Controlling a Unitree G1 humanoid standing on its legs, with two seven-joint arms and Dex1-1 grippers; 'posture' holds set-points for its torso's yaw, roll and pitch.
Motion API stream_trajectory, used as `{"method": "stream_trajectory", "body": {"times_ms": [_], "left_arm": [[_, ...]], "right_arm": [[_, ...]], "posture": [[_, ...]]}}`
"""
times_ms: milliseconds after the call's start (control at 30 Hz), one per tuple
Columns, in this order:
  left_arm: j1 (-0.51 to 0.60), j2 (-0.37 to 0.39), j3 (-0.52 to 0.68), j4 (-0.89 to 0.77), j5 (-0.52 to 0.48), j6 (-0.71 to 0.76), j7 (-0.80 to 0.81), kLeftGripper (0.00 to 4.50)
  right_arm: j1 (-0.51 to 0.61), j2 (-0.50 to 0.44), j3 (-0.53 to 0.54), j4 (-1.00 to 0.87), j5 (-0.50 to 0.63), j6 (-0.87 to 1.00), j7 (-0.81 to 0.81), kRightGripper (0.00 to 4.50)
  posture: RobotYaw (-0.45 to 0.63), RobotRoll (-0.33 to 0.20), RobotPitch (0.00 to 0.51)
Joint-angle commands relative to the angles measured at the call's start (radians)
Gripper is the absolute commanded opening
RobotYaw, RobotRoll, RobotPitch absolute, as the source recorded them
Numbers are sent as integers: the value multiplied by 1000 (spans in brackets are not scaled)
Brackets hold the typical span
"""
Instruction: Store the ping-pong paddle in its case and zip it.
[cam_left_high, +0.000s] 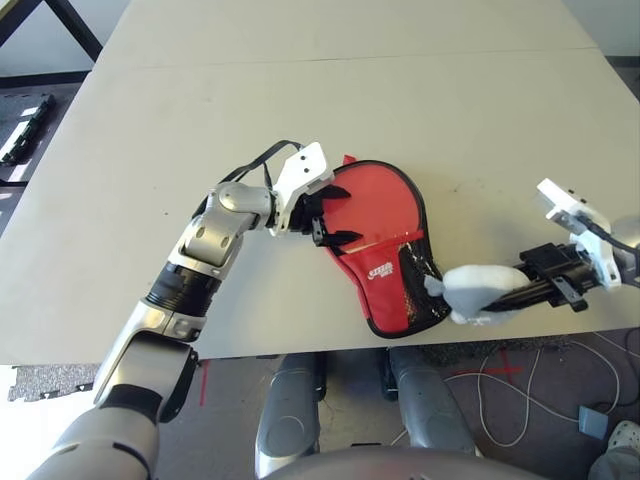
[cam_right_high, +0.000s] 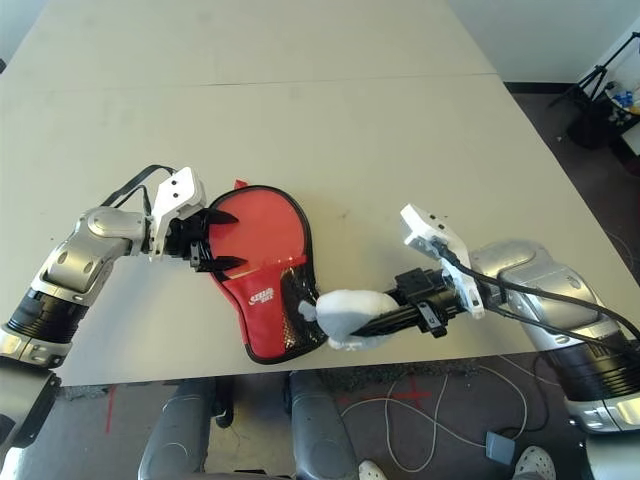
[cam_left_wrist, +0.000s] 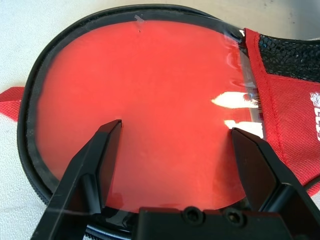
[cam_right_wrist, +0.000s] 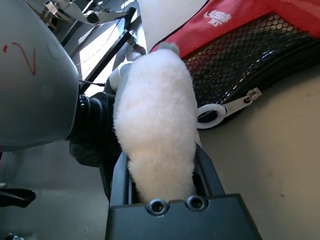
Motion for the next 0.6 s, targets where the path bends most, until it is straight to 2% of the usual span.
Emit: {"method": "stream_trajectory", "body": {"times_ms": [33,167,433,600], "left_arm": [[22,-4,-45,45,33,12,5,4500],[19,-6,-45,52,35,6,5,4500],[24,6,-35,44,29,3,-1,4500],[27,37,10,-8,-21,28,-28,4500]], "right_arm": [[4,32,12,8,-54,-37,4,568],[-30,52,5,47,-103,-16,-21,1905],[-134,10,-43,104,-3,145,22,4456],[-201,21,-106,191,52,177,19,4456]], "posture": [[-46,0,272],[-44,0,270],[-44,0,265],[-49,0,264]]}}
